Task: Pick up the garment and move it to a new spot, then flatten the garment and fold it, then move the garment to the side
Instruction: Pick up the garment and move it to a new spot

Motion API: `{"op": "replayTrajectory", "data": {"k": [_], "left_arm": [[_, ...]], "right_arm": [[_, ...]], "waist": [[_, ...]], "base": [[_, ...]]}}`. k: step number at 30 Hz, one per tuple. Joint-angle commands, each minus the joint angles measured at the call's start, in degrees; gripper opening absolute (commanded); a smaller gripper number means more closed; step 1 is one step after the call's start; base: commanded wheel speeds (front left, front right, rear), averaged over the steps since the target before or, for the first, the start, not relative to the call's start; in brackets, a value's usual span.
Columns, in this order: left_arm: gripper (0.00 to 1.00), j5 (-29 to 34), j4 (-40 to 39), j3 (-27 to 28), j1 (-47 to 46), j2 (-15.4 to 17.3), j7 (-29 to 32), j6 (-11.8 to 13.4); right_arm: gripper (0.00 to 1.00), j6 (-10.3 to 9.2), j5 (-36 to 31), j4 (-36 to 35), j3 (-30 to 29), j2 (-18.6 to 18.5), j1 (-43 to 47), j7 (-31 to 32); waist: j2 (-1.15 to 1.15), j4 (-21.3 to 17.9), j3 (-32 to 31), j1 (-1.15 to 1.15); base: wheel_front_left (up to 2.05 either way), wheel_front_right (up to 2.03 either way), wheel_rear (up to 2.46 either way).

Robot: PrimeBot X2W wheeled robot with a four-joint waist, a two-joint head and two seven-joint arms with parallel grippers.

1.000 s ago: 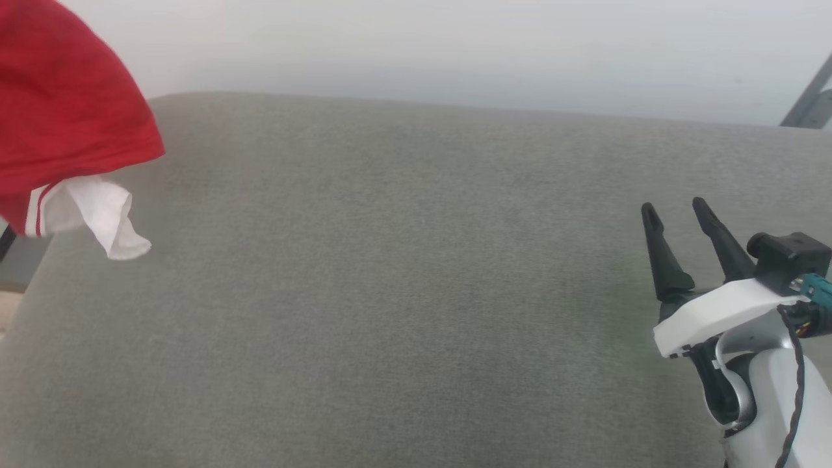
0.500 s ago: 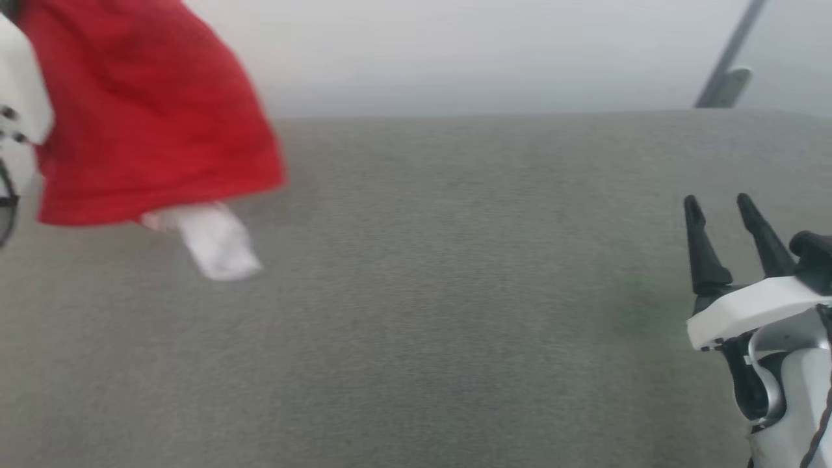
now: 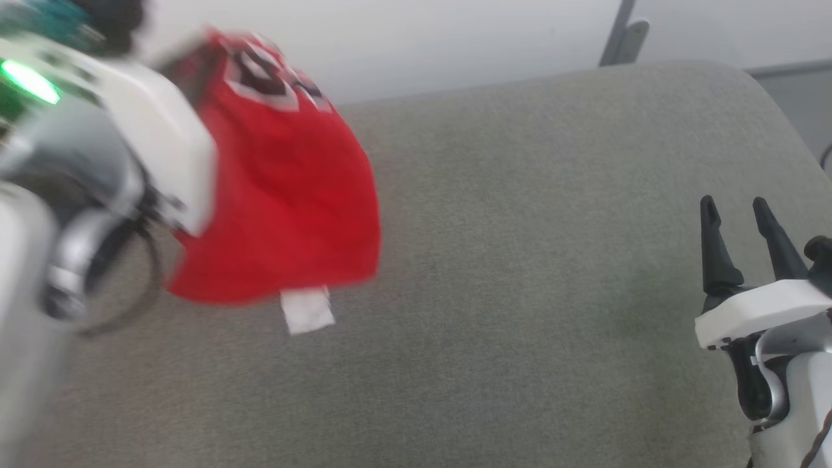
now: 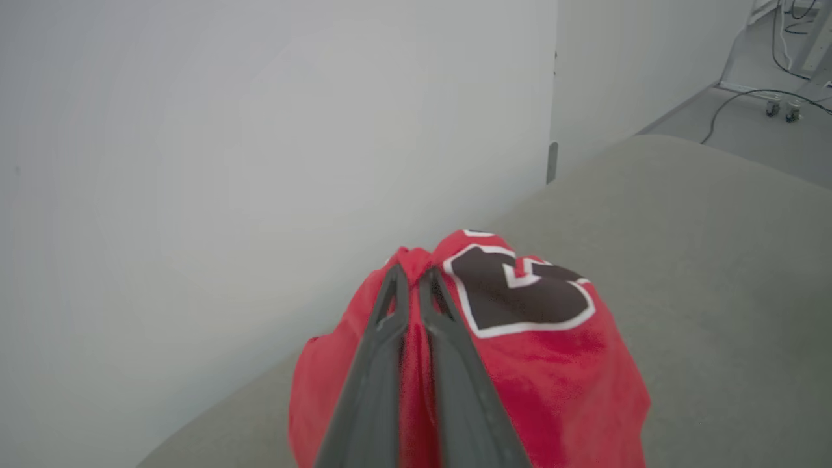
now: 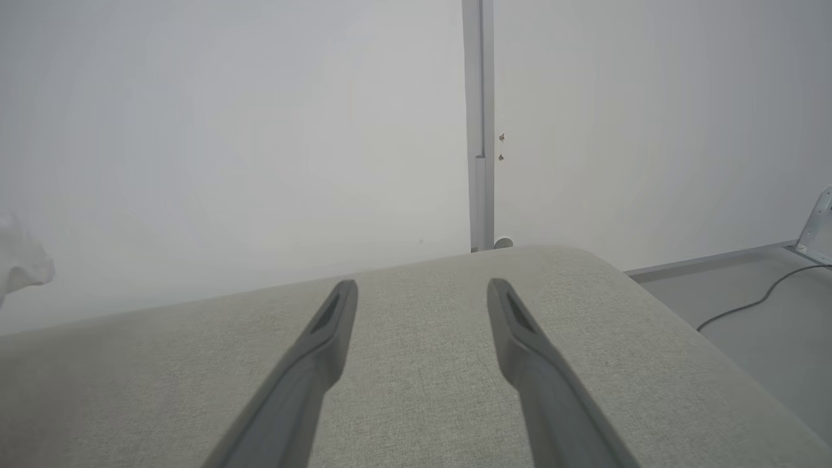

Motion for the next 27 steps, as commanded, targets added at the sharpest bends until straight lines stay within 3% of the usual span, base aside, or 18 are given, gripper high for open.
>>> {"op": "replayTrajectory", "data": {"k": [1,17,27], "left_arm": [[0.0,-0.2,0.19,-1.72,2.46,-1.32,0.71,0.3],[0.0,-2.2,12.07,-12.46,15.76,-9.46,-0.8,0.36],[0.0,-1.14,25.79,-17.04,18.64,-14.01,-6.05,-2.54]], "right_arm": [[1.0,0.02,0.05,0.36,-0.08,0.52,-0.37,-0.68],[1.0,0.02,1.26,5.11,2.94,2.17,-0.86,-3.09],[1.0,0.02,1.22,6.76,4.45,1.84,-1.85,-3.83]], "waist": [[0.0,-1.18,1.12,0.0],[0.0,-3.48,2.95,0.0],[0.0,-3.73,3.06,0.0]], "base": [[0.0,0.0,0.0],[0.0,0.0,0.0],[0.0,0.0,0.0]]}}
